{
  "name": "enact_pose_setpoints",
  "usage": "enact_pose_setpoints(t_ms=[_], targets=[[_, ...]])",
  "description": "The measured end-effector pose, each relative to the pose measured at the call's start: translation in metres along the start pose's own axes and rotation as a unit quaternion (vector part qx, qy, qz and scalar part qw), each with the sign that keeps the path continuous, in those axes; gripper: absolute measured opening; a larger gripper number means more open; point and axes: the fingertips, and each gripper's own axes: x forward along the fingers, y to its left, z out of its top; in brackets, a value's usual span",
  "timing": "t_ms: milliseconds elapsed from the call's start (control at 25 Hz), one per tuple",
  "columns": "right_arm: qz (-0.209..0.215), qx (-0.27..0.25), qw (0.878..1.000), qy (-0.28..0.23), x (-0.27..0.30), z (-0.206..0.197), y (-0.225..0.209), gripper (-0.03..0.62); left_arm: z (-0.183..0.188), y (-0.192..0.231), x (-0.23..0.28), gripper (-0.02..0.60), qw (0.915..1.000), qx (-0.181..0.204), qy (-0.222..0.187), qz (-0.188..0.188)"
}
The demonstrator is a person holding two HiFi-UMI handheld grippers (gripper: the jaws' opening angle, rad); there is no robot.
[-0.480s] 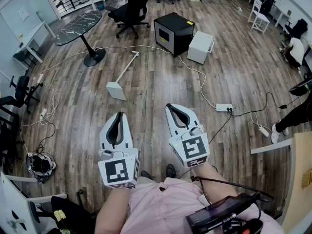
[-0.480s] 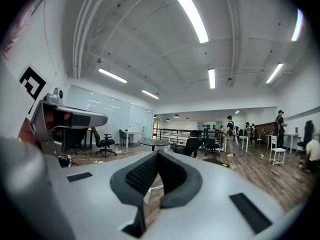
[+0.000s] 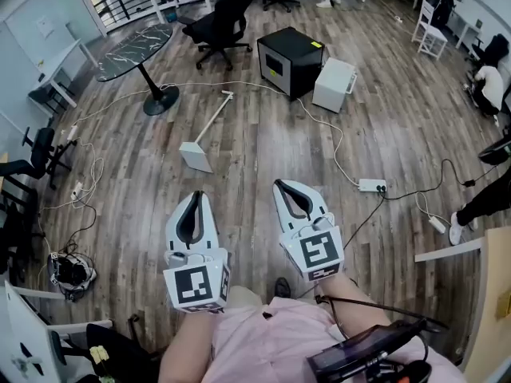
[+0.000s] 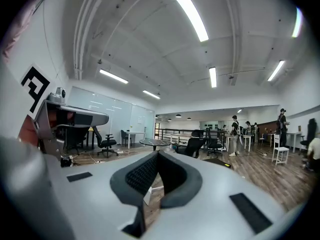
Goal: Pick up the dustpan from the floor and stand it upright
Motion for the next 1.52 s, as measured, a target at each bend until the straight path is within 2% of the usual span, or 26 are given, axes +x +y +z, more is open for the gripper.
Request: enact_pose_setpoints(t_ms=[440,840,960,1000,1040,1080,1120,1320,1520], targets=[[0.007,0.003,1.0,0.003,0.035,-0.004,-0.015,0.0,-0.011,0.016,0.036,0.026,0.9999,-0.006,0.012,0.01],[0.007,0.005,1.0,0.028,0.139,-0.023,-0.046,0.002,-0.041,0.069,0.14,0.026,0.9995,-0.021,0.023,0.005],[0.003,0.002,0.999,0.032,0.183,-0.023,-0.059,0.002,-0.046,0.089,0.182,0.028,0.9993,-0.029,0.019,-0.008],[0.001,0.003,0.999,0.035,0.198,-0.022,-0.063,0.002,-0.047,0.095,0.197,0.033,0.9992,-0.031,0.018,-0.016],[-0.001,0.003,0.999,0.036,0.212,-0.02,-0.067,0.002,-0.048,0.1,0.21,0.079,0.999,-0.033,0.016,-0.024],[-0.003,0.002,0.999,0.034,0.226,-0.018,-0.071,0.002,-0.048,0.106,0.224,0.172,0.9988,-0.035,0.014,-0.03],[-0.005,-0.001,0.999,0.031,0.241,-0.015,-0.076,0.002,-0.048,0.112,0.237,0.19,0.9987,-0.036,0.01,-0.034],[-0.015,-0.01,1.0,0.026,0.306,0.001,-0.094,0.002,-0.046,0.145,0.297,0.189,0.9985,-0.037,-0.002,-0.04],[-0.033,-0.016,0.999,0.01,0.344,0.022,-0.116,0.001,-0.039,0.166,0.34,0.19,0.9985,-0.029,-0.013,-0.045]])
